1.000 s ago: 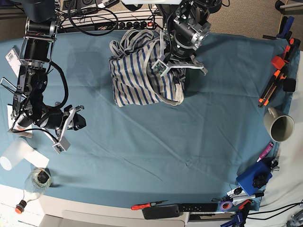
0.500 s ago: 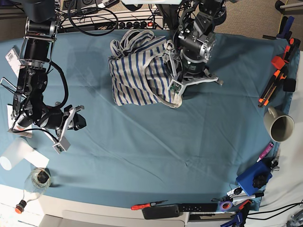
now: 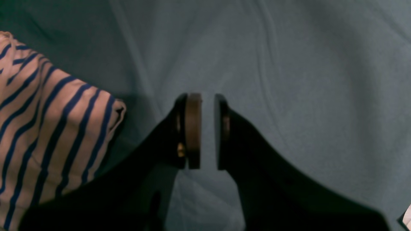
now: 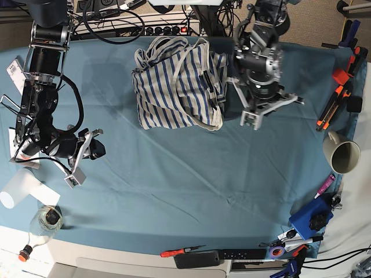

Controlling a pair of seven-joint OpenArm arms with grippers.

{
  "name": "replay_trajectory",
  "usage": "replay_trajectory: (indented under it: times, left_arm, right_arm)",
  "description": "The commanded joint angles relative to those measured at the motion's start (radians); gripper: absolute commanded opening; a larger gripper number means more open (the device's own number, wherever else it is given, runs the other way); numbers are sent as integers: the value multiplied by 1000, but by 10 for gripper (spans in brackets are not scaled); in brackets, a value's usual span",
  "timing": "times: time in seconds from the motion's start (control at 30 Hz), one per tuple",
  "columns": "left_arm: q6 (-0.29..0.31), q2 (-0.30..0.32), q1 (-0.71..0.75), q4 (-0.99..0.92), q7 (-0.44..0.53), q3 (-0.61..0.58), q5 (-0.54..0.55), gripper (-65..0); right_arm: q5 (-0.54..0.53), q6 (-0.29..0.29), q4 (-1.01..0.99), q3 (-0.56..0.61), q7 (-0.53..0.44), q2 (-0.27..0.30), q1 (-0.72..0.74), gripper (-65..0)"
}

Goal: Fold the T-shirt properly
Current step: 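Release the bundle and raise the left gripper away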

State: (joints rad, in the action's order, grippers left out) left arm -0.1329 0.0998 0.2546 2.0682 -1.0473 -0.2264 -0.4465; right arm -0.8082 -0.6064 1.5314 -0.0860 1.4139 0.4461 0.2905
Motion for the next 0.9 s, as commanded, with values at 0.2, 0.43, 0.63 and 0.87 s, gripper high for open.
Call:
replay_trajectory:
  times: [0.2, 0.43, 0.63, 0.87]
  left_arm:
    - [4, -2, 38, 84, 26, 89, 111, -650]
    - [22, 1, 61, 97, 27, 145, 111, -650]
    - [82, 4, 61, 97, 85, 232, 137, -650]
    - [183, 3, 62, 97, 84, 372, 380, -650]
  right_arm:
    - [-14, -4, 14, -7, -18, 16, 25, -568]
    - [-14, 4, 14, -7, -18, 17, 25, -568]
    - [-12, 21, 14, -7, -31, 17, 26, -568]
    - [-2, 28, 15, -12, -31, 17, 26, -568]
